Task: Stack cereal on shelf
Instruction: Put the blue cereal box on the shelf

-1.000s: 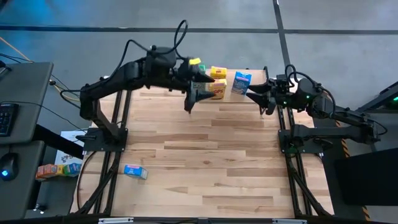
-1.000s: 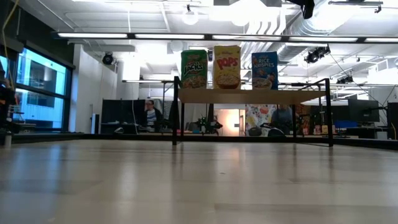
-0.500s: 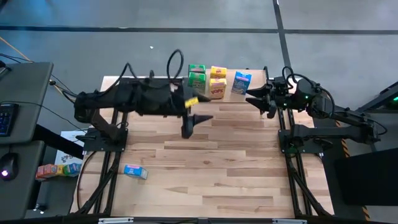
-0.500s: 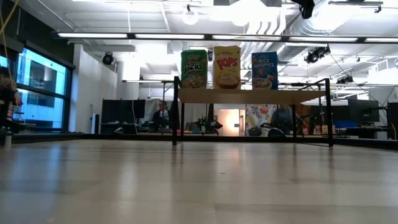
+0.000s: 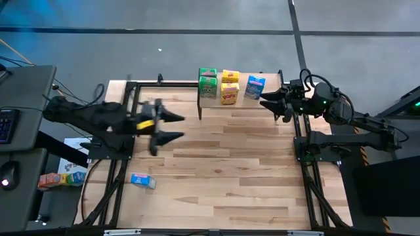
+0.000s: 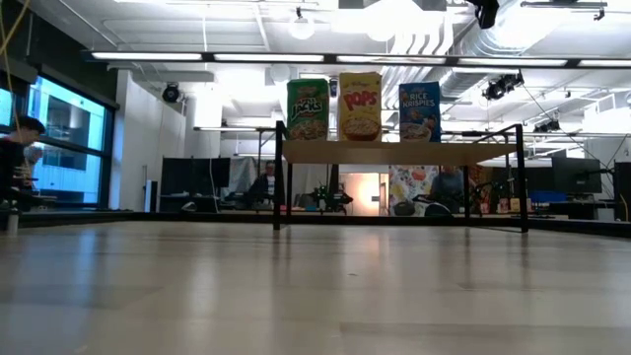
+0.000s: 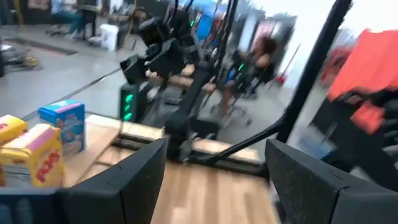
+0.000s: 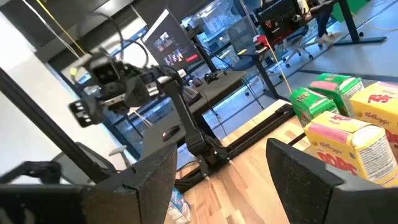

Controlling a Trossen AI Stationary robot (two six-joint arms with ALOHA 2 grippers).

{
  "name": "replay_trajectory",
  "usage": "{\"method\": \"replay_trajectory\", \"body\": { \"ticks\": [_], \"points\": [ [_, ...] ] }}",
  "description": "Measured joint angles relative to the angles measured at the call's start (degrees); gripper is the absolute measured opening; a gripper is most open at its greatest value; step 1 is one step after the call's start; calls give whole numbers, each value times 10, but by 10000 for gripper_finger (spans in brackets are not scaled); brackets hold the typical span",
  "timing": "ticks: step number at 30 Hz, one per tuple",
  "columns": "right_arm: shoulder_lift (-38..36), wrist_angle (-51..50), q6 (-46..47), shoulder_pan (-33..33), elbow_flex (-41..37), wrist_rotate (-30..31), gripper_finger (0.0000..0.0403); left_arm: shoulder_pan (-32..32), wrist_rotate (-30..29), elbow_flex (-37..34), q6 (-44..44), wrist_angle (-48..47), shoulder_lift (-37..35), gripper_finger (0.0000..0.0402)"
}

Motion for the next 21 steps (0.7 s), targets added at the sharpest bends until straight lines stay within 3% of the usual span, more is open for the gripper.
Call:
{"method": "replay_trajectory", "body": {
  "ticks": [4,10,16,21],
  "points": [
    [0,6,9,0,0,6,240,-17,1,-99,-21,18,-99,266],
    [0,7,9,0,0,35,240,-18,4,-159,-23,17,-186,266],
    [0,7,-18,0,0,35,240,-18,5,-165,25,15,-204,266],
    [0,6,-40,0,0,35,240,-18,7,-165,-9,6,-195,266]
  ]
}}
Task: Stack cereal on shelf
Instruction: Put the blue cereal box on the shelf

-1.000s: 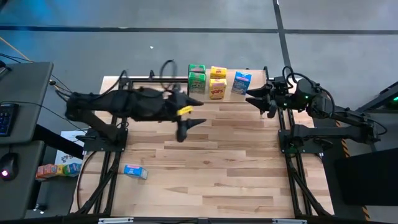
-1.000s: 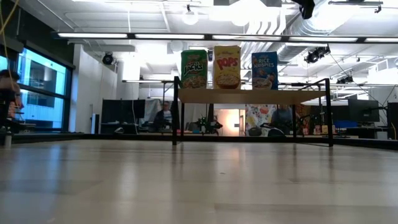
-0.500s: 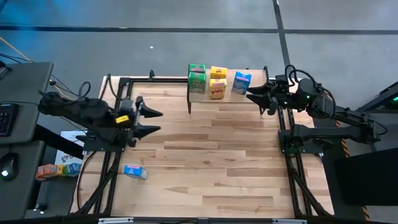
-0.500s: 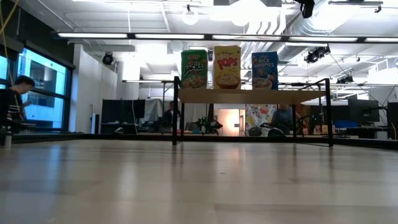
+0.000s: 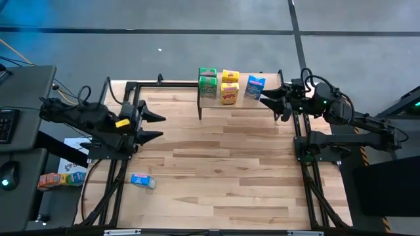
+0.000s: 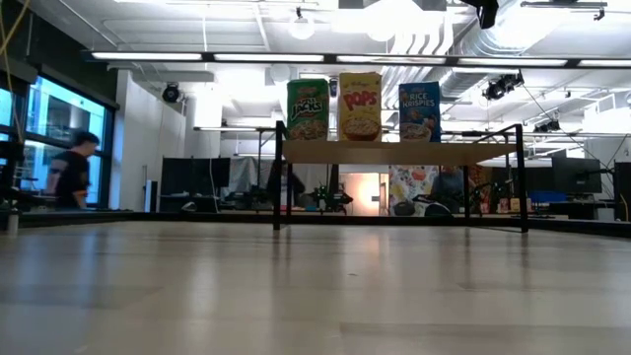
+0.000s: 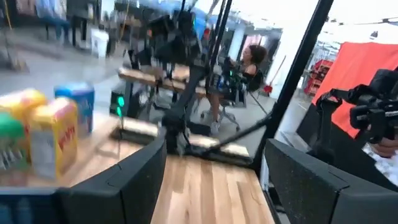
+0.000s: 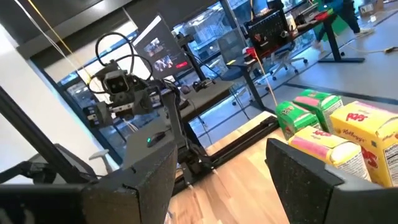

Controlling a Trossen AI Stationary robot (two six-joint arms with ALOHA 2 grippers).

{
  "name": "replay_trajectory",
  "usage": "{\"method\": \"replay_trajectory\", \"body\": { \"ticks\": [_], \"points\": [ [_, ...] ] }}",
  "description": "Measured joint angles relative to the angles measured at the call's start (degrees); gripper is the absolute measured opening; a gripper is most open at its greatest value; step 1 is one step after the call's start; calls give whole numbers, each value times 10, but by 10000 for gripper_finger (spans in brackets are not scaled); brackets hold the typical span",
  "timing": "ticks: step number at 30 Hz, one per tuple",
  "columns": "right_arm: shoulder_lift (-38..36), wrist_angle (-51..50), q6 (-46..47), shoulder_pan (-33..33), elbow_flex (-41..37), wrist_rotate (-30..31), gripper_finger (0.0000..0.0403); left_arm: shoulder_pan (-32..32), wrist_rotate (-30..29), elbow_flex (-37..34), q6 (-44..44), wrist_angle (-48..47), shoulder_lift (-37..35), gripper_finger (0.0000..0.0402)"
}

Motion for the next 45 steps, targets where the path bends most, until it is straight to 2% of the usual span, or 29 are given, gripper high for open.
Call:
{"method": "replay_trajectory", "body": {
  "ticks": [3,7,15,18,21,24,31,45],
  "points": [
    [0,-7,-1,0,0,-2,240,-1,32,14,-37,-65,16,266],
    [0,-23,-2,0,0,-3,240,-26,74,60,-103,-207,63,266],
    [0,-66,-2,0,0,-4,240,-150,168,132,-183,-439,192,266],
    [0,-82,-2,0,0,-4,240,-207,169,131,-221,-482,222,266],
    [0,-93,2,0,0,-4,240,-261,133,132,-245,-521,243,266],
    [0,-97,2,0,0,-4,240,-307,88,129,-272,-543,257,266],
    [0,-98,17,0,0,-4,240,-369,82,80,-342,-526,262,266],
    [0,-99,17,0,0,-4,240,-380,65,20,-356,-516,262,266]
  ]
}}
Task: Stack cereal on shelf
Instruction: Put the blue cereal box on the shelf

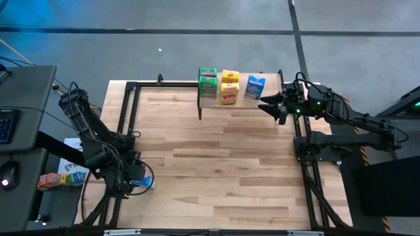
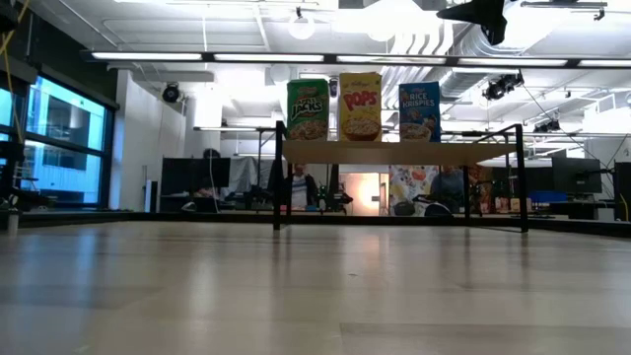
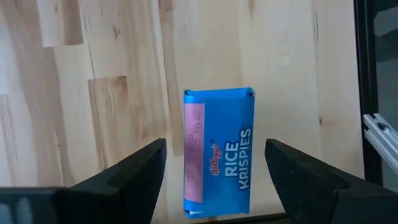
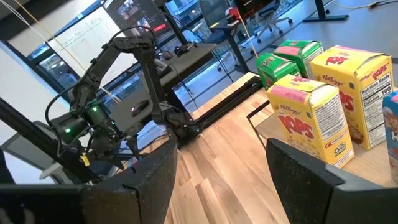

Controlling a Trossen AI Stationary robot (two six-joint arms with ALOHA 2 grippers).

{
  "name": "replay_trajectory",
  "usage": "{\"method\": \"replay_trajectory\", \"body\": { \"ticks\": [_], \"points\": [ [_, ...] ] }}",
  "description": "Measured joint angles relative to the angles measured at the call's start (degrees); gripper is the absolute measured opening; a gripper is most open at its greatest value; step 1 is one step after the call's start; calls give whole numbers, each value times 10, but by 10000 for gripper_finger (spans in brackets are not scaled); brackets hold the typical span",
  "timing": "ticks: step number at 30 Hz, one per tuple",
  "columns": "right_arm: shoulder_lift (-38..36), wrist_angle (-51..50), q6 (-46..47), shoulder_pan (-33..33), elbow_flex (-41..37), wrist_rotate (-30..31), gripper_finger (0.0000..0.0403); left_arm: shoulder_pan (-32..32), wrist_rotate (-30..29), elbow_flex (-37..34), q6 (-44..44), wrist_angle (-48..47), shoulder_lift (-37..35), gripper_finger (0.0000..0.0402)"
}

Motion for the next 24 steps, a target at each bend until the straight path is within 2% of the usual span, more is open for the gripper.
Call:
{"method": "replay_trajectory", "body": {
  "ticks": [10,24],
  "points": [
    [0,-14,-3,0,0,0,240,0,10,-2,17,17,11,266],
    [0,-21,-3,0,0,15,240,4,21,-2,14,18,120,266]
  ]
}}
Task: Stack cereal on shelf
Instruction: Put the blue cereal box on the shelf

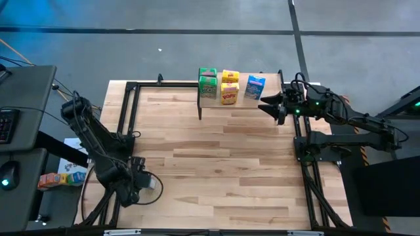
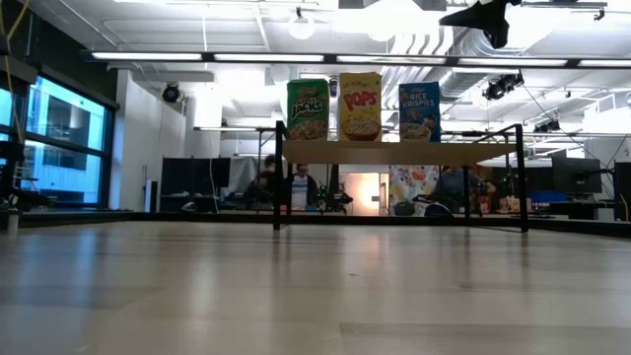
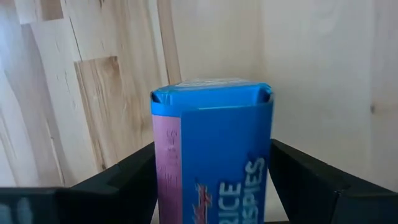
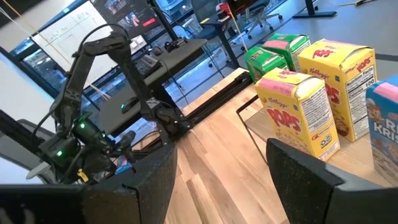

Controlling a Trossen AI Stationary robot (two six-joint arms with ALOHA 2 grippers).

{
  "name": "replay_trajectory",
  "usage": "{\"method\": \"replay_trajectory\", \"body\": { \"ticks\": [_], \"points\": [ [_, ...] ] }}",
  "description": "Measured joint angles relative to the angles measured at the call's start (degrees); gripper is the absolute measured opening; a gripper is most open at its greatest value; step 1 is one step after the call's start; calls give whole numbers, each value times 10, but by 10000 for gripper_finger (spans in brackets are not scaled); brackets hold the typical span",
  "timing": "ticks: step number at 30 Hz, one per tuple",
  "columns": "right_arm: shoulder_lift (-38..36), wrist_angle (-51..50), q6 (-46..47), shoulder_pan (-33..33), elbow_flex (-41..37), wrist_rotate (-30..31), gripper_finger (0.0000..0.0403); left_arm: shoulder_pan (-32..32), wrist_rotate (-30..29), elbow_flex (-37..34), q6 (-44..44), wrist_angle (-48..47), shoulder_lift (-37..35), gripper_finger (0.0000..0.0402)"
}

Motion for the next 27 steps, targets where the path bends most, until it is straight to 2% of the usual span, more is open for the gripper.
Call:
{"method": "replay_trajectory", "body": {
  "ticks": [5,18,22,27],
  "points": [
    [0,0,-1,0,0,3,240,2,0,0,0,0,22,250],
    [0,0,0,0,0,3,240,31,2,0,0,0,3,139],
    [0,0,0,0,0,3,240,58,3,10,10,-2,-25,129],
    [0,0,16,0,0,3,240,129,1,70,79,-1,-60,129]
  ]
}}
